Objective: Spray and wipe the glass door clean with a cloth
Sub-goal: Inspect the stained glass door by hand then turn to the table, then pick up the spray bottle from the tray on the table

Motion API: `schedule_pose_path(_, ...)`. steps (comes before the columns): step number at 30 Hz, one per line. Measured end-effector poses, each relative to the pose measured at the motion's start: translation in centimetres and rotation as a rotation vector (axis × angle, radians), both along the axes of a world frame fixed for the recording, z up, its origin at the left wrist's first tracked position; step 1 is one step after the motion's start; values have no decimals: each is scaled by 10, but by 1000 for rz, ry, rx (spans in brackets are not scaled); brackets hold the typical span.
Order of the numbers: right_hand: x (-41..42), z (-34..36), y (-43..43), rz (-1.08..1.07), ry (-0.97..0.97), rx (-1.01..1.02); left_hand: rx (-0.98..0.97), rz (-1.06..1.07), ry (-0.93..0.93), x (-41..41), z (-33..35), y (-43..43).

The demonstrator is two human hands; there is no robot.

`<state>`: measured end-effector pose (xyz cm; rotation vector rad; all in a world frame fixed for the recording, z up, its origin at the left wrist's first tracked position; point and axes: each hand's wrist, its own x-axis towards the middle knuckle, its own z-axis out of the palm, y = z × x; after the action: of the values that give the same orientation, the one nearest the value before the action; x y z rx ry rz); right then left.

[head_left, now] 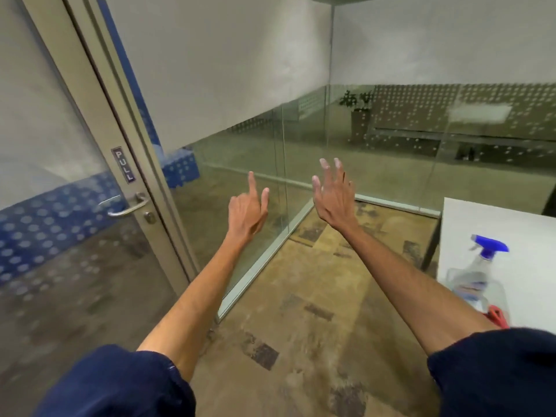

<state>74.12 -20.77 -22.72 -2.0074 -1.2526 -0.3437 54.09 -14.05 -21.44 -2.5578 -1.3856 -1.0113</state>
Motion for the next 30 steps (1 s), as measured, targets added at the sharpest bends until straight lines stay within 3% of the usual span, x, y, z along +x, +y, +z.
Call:
schedule_pose_path(13,157,-83,-145,-289,202,-88,-246,-361,55,198,-90,-87)
schedule_pose_path(21,229,-133,-207,-463,261,-6,-361,-547,128,300,-138,-116)
schedule_pose_path(30,308,-186,-249,-661,363,-121,-554,-574,109,392,-184,-126)
